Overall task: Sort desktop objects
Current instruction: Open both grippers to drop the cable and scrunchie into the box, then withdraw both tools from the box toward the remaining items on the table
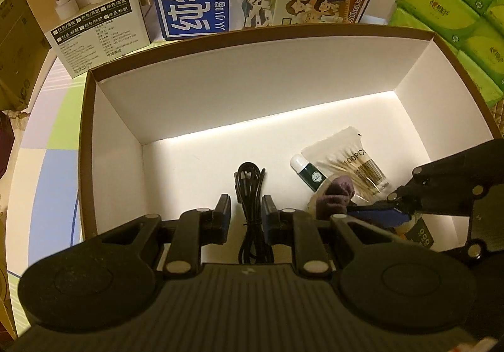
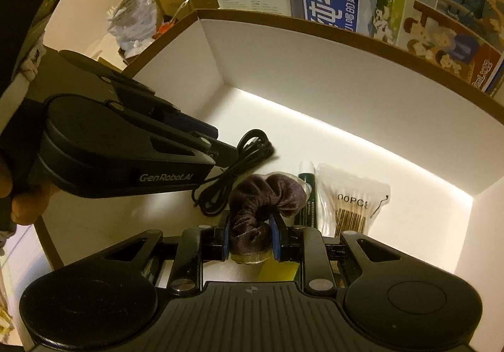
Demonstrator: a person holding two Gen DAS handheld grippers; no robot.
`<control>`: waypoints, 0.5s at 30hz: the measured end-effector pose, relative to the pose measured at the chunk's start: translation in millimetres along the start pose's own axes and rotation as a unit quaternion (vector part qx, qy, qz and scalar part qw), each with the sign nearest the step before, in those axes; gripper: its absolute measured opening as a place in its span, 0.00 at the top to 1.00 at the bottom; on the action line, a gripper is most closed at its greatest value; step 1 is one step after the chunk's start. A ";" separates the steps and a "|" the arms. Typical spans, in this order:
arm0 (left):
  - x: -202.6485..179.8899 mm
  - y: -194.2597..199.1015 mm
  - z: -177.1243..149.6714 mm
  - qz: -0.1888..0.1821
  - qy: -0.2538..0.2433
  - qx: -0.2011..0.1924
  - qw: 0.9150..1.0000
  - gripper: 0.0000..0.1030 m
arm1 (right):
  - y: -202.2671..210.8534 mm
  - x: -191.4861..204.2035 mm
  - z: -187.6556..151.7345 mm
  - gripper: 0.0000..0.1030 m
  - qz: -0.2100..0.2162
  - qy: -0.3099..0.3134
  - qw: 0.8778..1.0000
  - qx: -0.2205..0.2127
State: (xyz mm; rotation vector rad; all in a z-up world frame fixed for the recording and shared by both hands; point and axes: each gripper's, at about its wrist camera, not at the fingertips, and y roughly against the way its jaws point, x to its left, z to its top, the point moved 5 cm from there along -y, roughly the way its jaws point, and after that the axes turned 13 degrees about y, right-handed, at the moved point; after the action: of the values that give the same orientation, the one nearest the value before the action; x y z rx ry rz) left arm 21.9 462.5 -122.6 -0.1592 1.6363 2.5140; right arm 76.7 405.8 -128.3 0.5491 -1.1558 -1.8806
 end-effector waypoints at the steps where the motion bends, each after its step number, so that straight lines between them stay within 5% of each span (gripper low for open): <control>1: -0.4 1.0 0.1 0.000 -0.001 -0.001 1.000 0.83 | 0.1 0.0 -0.1 0.65 -0.001 -0.001 1.000 0.000; 4: -1.6 4.4 -1.0 0.001 -0.003 0.000 1.000 0.71 | 4.1 -0.2 2.0 0.34 -0.010 -0.002 1.000 -0.016; 8: -1.8 13.2 -4.1 -0.002 -0.004 -0.005 1.000 0.63 | 14.5 1.2 1.0 0.28 -0.017 -0.001 1.000 -0.021; 15: -3.6 32.8 -12.4 -0.008 -0.004 -0.014 1.000 0.38 | 42.0 5.4 -12.0 0.04 -0.018 -0.013 0.999 -0.033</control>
State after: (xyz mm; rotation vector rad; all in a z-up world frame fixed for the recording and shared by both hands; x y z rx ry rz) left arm 20.0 437.9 -97.5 -0.1630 1.5900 2.5240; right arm 100.3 385.9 -97.0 0.5120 -1.1032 -1.9550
